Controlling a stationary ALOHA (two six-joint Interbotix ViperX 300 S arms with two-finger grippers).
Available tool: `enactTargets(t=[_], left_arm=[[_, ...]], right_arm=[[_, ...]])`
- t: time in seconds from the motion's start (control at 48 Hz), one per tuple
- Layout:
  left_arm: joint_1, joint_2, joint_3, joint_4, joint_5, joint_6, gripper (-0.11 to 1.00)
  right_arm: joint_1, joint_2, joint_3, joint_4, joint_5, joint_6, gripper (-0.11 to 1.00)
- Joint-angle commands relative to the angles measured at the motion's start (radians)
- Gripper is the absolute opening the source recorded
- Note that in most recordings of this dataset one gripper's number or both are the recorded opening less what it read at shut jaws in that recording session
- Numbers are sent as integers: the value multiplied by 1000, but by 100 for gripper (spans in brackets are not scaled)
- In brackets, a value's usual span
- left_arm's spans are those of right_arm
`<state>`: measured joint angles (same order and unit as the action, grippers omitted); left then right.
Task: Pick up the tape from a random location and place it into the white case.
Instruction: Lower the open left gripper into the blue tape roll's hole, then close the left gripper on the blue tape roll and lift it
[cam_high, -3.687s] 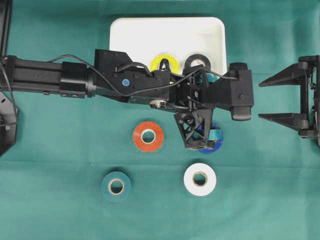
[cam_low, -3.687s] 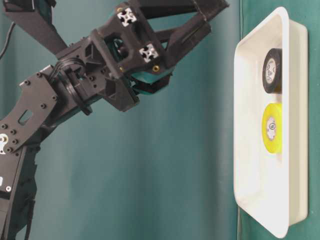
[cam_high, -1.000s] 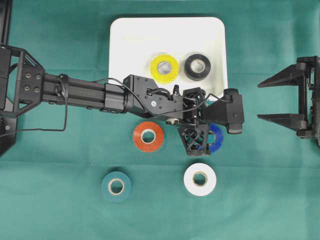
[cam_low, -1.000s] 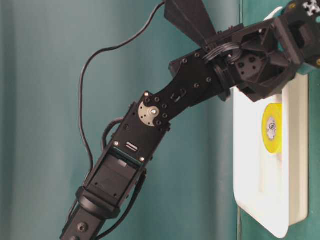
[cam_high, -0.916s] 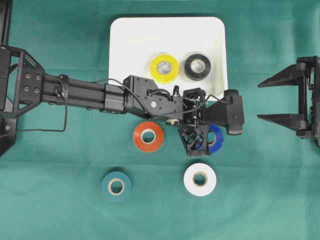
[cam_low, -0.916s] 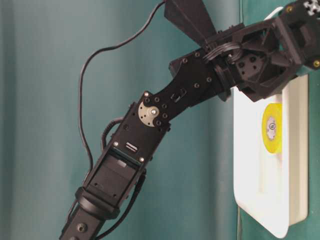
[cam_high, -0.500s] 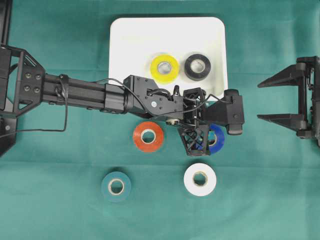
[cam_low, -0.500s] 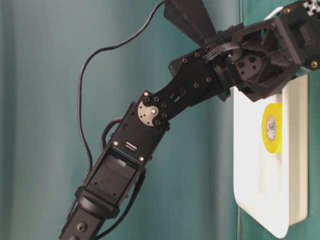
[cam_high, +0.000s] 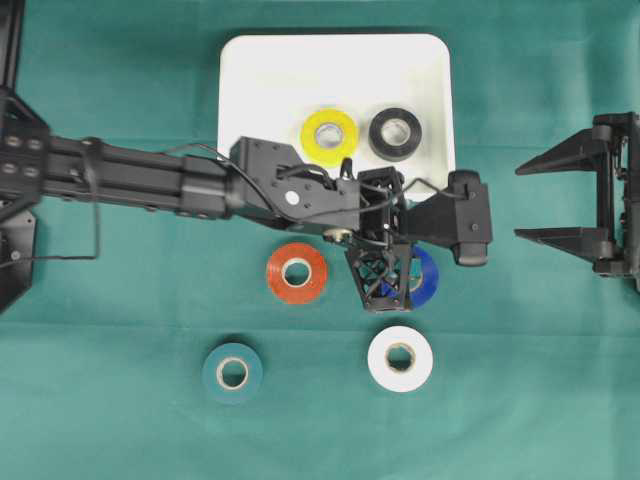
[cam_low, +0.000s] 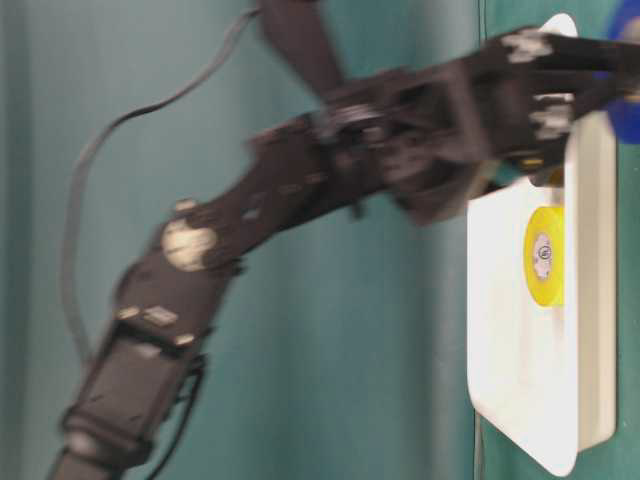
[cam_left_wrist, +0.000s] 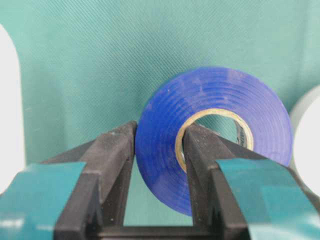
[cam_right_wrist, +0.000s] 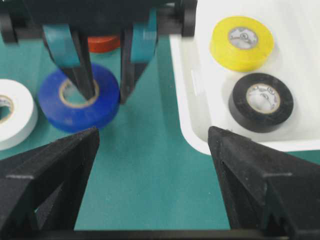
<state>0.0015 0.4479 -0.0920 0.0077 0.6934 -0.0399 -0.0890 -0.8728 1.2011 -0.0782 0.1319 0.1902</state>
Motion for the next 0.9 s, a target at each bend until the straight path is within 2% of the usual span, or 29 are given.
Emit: enactTargets(t=[0.0,0.333,0.542,0.875], left_arm=[[-3,-84,-21,0,6,2,26],[-3,-212,-54,3,58,6,26],[-11,-235,-107,3,138,9,26],[-20,-253,-147,5,163,26,26]], right_arm=[[0,6,-23,-2,-3,-2,83],[-2,6,-23,-2,3,-2,83],[0,6,-23,-2,3,-2,83],[0,6,-23,0,3,-2,83]])
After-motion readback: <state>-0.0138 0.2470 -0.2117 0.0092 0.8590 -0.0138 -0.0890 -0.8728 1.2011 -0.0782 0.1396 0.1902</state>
